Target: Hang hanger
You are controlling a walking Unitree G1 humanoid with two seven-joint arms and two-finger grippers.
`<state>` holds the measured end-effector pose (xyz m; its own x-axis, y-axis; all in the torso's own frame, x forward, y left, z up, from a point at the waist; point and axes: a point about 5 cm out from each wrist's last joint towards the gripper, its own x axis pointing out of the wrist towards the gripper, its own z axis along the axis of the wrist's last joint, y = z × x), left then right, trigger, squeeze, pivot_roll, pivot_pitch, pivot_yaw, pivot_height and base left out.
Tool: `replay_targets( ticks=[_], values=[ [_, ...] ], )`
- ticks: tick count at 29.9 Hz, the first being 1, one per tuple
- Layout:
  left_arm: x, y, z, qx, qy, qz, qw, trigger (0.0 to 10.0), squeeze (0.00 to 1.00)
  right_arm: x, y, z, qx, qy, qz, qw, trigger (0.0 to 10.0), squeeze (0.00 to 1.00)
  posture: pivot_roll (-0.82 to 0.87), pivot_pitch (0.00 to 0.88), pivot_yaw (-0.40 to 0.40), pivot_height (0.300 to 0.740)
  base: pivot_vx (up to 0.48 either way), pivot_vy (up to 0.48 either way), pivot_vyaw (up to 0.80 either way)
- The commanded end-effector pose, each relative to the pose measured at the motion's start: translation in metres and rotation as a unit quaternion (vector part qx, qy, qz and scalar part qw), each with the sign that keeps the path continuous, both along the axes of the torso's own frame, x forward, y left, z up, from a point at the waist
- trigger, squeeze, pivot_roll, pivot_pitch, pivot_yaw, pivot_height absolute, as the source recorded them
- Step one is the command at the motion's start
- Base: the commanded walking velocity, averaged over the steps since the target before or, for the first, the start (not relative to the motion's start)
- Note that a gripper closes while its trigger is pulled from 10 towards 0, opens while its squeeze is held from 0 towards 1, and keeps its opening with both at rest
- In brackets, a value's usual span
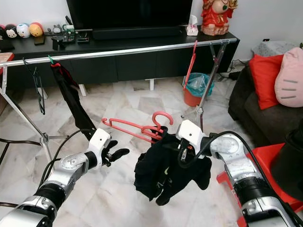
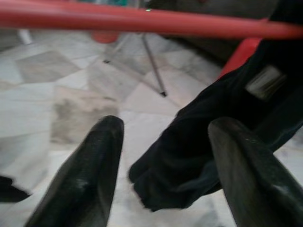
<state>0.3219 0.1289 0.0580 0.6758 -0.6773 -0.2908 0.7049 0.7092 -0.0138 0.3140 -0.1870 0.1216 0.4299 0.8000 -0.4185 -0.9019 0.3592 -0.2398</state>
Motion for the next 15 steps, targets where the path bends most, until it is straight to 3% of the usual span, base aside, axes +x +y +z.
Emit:
replay_targets(
  ticks=[1, 7, 12, 15],
  values=[
    [-0.001, -0.003, 0.003, 0.002, -0.013, -0.02, 1.0, 10.0, 1.0, 0.002, -0.002, 0.015, 0.016, -0.023, 0.002, 1.0, 10.0, 0.0, 0.0, 0.026, 0.008, 0.74, 0.0, 0.0, 0.0],
    [-0.005, -0.006, 0.006, -0.007, -0.02, -0.066, 0.998, 10.0, 1.0, 0.002, 0.0, 0.022, 0.023, -0.022, 0.008, 0.999, 10.0, 0.0, -0.01, 0.024, 0.007, 0.74, 0.0, 0.0, 0.0],
    [-0.017, -0.008, 0.005, -0.008, -0.006, -0.142, 0.99, 10.0, 1.0, 0.002, 0.002, 0.026, 0.015, -0.02, 0.023, 0.999, 10.0, 0.0, 0.0, 0.018, 0.001, 0.74, 0.0, 0.0, 0.0],
    [-0.02, -0.005, 0.003, 0.009, -0.002, -0.159, 0.987, 10.0, 1.0, 0.003, 0.002, 0.026, 0.014, -0.018, 0.025, 0.999, 10.0, 0.0, 0.0, 0.016, -0.002, 0.74, 0.0, 0.0, 0.0]
  ],
)
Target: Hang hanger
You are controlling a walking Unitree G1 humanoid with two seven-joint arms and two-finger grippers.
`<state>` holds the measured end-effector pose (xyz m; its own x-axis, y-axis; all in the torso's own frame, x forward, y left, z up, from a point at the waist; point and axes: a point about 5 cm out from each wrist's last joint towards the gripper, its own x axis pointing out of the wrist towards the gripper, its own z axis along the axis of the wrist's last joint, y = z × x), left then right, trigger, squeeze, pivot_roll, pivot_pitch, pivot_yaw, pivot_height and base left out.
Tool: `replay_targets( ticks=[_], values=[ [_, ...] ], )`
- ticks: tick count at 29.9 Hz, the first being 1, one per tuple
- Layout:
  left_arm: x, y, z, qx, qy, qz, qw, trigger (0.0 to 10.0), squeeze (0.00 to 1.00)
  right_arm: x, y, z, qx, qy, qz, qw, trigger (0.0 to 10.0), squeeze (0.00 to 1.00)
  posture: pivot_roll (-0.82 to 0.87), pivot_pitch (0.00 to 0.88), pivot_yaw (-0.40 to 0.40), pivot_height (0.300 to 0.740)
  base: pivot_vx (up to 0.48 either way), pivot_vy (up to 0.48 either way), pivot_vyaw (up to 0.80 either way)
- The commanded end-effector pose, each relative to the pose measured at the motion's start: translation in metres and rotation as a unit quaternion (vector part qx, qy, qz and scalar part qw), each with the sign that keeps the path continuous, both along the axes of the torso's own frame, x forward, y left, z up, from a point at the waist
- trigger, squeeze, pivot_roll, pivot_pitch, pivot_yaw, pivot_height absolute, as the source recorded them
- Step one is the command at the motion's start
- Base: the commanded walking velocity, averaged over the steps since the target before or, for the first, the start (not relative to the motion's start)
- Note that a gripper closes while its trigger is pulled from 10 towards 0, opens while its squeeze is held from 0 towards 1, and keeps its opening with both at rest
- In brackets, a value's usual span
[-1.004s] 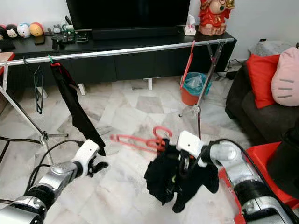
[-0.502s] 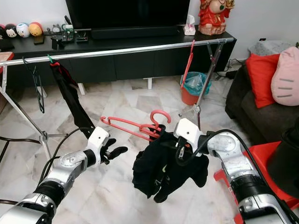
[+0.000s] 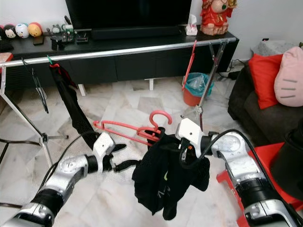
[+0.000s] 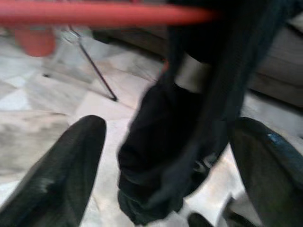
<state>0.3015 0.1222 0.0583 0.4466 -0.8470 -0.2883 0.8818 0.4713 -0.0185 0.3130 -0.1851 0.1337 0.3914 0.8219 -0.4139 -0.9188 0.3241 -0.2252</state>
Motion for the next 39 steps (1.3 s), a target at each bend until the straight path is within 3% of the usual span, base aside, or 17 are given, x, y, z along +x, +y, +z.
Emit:
replay_targets(
  ticks=[1, 9, 13, 16, 17, 18, 19, 23, 27, 31, 36, 39],
  values=[
    [-0.002, 0.004, 0.002, 0.014, 0.001, -0.023, 1.0, 10.0, 1.0, 0.003, 0.001, 0.014, 0.007, -0.023, 0.01, 1.0, 10.0, 0.0, 0.0, 0.014, -0.002, 0.74, 0.0, 0.0, 0.0],
    [-0.004, 0.006, 0.006, 0.022, -0.006, -0.039, 0.999, 10.0, 1.0, 0.002, 0.006, 0.018, 0.005, -0.021, 0.025, 0.999, 10.0, 0.0, 0.0, 0.0, -0.006, 0.74, 0.0, 0.0, 0.0],
    [0.003, 0.0, 0.007, 0.029, -0.028, -0.015, 0.999, 10.0, 1.0, 0.001, 0.011, 0.02, 0.007, -0.022, 0.043, 0.999, 10.0, 0.0, 0.0, 0.0, -0.007, 0.74, 0.0, 0.0, 0.0],
    [0.009, -0.004, 0.008, 0.026, -0.057, 0.031, 0.998, 10.0, 1.0, -0.001, 0.013, 0.021, 0.008, -0.023, 0.05, 0.998, 10.0, 0.0, 0.0, 0.0, -0.006, 0.74, 0.0, 0.0, 0.0],
    [0.01, -0.005, 0.008, 0.02, -0.055, 0.034, 0.998, 10.0, 0.47, -0.001, 0.013, 0.021, 0.008, -0.023, 0.05, 0.998, 10.0, 0.0, -0.01, 0.0, -0.005, 0.74, 0.0, 0.0, 0.0],
    [0.009, -0.006, 0.008, 0.015, -0.054, 0.035, 0.998, 10.0, 0.47, -0.001, 0.013, 0.021, 0.008, -0.023, 0.05, 0.998, 10.0, 0.0, -0.01, 0.0, -0.005, 0.74, 0.0, 0.0, 0.0],
    [0.009, -0.006, 0.009, 0.012, -0.054, 0.036, 0.998, 10.0, 0.0, -0.002, 0.013, 0.021, 0.007, -0.024, 0.051, 0.998, 10.0, 0.0, -0.01, 0.0, -0.005, 0.74, 0.0, 0.0, 0.0],
    [0.009, -0.007, 0.008, 0.008, -0.053, 0.04, 0.998, 10.0, 0.0, -0.002, 0.013, 0.024, 0.006, -0.026, 0.053, 0.998, 10.0, 0.0, -0.01, 0.0, -0.004, 0.74, 0.0, 0.0, 0.0],
    [0.0, -0.009, 0.002, -0.004, -0.02, 0.003, 1.0, 10.0, 0.0, -0.001, 0.012, 0.025, 0.004, -0.028, 0.05, 0.998, 10.0, 0.0, -0.01, 0.0, -0.005, 0.74, 0.0, 0.0, 0.0],
    [-0.008, -0.004, -0.008, 0.025, -0.006, -0.023, 0.999, 10.0, 0.0, 0.0, 0.012, 0.027, 0.0, -0.03, 0.05, 0.998, 10.0, 0.0, -0.01, 0.002, -0.005, 0.74, 0.0, 0.0, 0.0],
    [-0.006, -0.002, -0.012, 0.038, -0.006, -0.005, 0.999, 10.0, 0.0, 0.001, 0.016, 0.03, 0.004, -0.031, 0.058, 0.998, 10.0, 0.0, -0.01, 0.007, -0.004, 0.74, 0.0, 0.0, 0.0],
    [-0.001, -0.004, -0.011, 0.021, -0.003, 0.031, 0.999, 10.0, 0.0, 0.002, 0.025, 0.033, 0.014, -0.038, 0.065, 0.997, 10.0, 0.0, -0.01, 0.008, -0.004, 0.74, 0.0, 0.0, 0.0]
  ],
)
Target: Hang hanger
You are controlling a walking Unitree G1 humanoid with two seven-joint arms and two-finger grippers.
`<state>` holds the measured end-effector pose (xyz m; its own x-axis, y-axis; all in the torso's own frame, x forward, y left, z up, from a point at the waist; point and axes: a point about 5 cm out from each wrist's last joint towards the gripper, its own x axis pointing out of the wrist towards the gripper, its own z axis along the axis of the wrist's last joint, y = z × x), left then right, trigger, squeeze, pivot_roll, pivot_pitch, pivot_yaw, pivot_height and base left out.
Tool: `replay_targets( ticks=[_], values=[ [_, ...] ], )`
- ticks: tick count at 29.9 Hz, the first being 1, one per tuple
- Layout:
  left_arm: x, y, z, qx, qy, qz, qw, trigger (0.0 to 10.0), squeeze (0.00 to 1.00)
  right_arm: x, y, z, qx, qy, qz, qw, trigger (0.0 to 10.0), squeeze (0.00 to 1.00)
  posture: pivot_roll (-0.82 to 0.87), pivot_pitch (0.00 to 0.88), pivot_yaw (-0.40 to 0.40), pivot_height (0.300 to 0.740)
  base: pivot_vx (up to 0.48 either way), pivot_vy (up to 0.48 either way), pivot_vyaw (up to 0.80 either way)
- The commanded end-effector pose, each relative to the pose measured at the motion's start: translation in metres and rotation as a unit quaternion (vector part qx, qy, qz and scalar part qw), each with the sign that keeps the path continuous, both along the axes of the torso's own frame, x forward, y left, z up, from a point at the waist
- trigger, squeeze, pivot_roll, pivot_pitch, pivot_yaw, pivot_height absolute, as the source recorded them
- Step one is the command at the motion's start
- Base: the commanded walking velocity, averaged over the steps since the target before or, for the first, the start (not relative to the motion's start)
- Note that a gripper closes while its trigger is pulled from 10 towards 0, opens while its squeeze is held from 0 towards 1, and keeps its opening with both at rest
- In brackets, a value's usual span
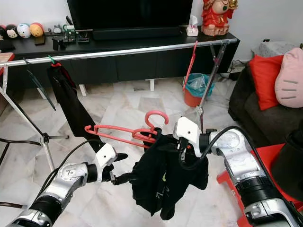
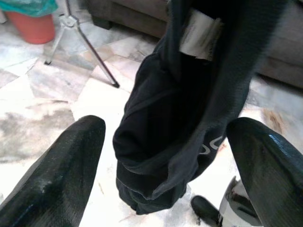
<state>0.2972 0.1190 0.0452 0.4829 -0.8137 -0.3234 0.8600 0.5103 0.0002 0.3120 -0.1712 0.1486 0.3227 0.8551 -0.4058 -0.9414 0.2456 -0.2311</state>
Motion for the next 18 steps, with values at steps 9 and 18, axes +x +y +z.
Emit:
replay_targets(
  ticks=[9, 18],
  values=[
    [0.002, -0.005, -0.003, -0.001, 0.005, 0.013, 1.0, 10.0, 0.0, 0.0, 0.025, 0.023, 0.022, -0.038, 0.05, 0.998, 10.0, 0.0, -0.01, 0.008, -0.008, 0.74, 0.0, 0.0, 0.0],
    [-0.009, 0.0, -0.018, 0.057, 0.017, -0.023, 0.998, 10.0, 0.0, 0.0, 0.022, 0.025, 0.014, -0.038, 0.053, 0.998, 10.0, 0.0, -0.01, 0.014, -0.008, 0.74, 0.0, 0.0, 0.0]
  ],
)
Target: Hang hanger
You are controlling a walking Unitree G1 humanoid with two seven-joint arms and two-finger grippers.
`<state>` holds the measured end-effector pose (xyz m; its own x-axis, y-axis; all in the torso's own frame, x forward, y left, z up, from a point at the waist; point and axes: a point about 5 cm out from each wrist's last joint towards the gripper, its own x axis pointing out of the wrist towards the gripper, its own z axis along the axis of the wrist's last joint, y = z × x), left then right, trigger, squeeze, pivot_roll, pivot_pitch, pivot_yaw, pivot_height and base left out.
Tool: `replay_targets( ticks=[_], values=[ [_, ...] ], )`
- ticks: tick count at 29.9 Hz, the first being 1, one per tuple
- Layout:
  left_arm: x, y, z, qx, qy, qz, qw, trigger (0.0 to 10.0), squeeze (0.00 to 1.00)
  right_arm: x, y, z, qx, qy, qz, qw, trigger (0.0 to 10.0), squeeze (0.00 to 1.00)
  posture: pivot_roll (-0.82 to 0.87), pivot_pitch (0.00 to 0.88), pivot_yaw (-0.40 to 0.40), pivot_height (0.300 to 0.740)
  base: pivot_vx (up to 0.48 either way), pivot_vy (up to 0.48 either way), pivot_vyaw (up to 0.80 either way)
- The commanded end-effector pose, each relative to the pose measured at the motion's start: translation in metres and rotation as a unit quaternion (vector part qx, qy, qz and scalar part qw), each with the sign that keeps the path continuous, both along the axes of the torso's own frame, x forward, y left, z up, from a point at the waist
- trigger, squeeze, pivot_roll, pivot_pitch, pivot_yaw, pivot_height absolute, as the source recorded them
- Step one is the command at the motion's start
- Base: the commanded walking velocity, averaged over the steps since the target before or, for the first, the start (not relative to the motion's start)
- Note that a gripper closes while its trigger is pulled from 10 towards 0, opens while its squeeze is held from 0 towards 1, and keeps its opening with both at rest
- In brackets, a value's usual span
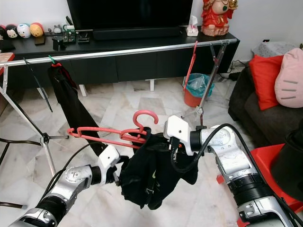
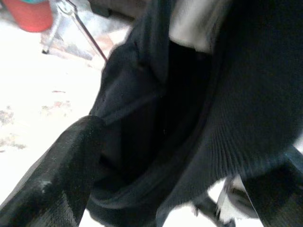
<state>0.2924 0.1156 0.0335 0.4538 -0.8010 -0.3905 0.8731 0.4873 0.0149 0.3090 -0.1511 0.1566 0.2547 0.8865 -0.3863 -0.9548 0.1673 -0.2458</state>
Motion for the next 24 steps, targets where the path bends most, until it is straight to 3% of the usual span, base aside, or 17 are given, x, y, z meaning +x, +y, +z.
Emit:
replay_targets(
  ticks=[1, 7, 8, 9, 10, 12, 14, 15, 16, 17, 24],
  values=[
    [-0.0049, 0.004, -0.0071, 0.025, 0.005, -0.011, 1.0, 10.0, 0.0, 0.0029, 0.0015, 0.0178, 0.007, -0.029, 0.009, 1.0, 10.0, 0.0, -0.01, 0.014, -0.008, 0.74, 0.0, 0.0, 0.0],
    [-0.0098, 0.0079, -0.0142, 0.058, 0.009, -0.027, 0.998, 9.0, 0.0, 0.0045, -0.0004, 0.0186, 0.003, -0.03, 0.004, 1.0, 10.0, 0.0, -0.02, 0.016, -0.005, 0.74, 0.0, 0.0, 0.0],
    [-0.0095, 0.008, -0.0141, 0.056, 0.01, -0.024, 0.998, 4.8, 0.0, 0.0049, -0.0001, 0.0193, 0.004, -0.031, 0.003, 1.0, 10.0, 0.0, -0.02, 0.016, -0.005, 0.74, 0.0, 0.0, 0.0],
    [-0.0095, 0.008, -0.0141, 0.056, 0.01, -0.024, 0.998, 4.8, 0.0, 0.0049, -0.0001, 0.0193, 0.004, -0.031, 0.003, 1.0, 10.0, 0.0, -0.02, 0.016, -0.005, 0.74, 0.0, 0.0, 0.0],
    [-0.0093, 0.0077, -0.014, 0.053, 0.009, -0.022, 0.998, 3.8, 0.0, 0.0054, 0.0006, 0.0209, 0.006, -0.032, 0.003, 0.999, 10.0, 0.0, -0.02, 0.015, -0.005, 0.74, 0.0, 0.0, 0.0],
    [-0.0091, 0.0076, -0.0139, 0.053, 0.008, -0.021, 0.998, 3.8, 0.0, 0.0055, 0.001, 0.0215, 0.007, -0.033, 0.003, 0.999, 10.0, 0.0, -0.02, 0.015, -0.005, 0.74, 0.0, 0.0, 0.0],
    [-0.008, 0.0065, -0.0133, 0.047, 0.009, -0.018, 0.999, 5.9, 0.0, 0.0057, 0.0023, 0.022, 0.008, -0.034, 0.005, 0.999, 10.0, 0.0, -0.02, 0.015, -0.006, 0.74, 0.0, 0.0, 0.0],
    [-0.0075, 0.006, -0.013, 0.045, 0.009, -0.017, 0.999, 7.5, 0.0, 0.0057, 0.0028, 0.0222, 0.009, -0.034, 0.006, 0.999, 10.0, 0.0, -0.02, 0.015, -0.006, 0.74, 0.0, 0.0, 0.0],
    [-0.0075, 0.006, -0.013, 0.045, 0.009, -0.017, 0.999, 7.5, 0.0, 0.0057, 0.0028, 0.0222, 0.009, -0.034, 0.006, 0.999, 10.0, 0.0, -0.02, 0.015, -0.006, 0.74, 0.0, 0.0, 0.0],
    [-0.0068, 0.0049, -0.0121, 0.035, 0.012, -0.013, 0.999, 8.6, 0.0, 0.0054, 0.004, 0.0224, 0.009, -0.034, 0.008, 0.999, 10.0, 0.0, -0.02, 0.014, -0.006, 0.74, 0.0, 0.0, 0.0],
    [-0.0036, 0.0007, -0.0086, 0.012, 0.008, -0.004, 1.0, 9.6, 0.0, 0.0031, 0.0087, 0.0228, 0.012, -0.032, 0.019, 0.999, 10.0, 0.0, -0.02, 0.013, -0.006, 0.74, 0.0, 0.0, 0.0]
  ],
)
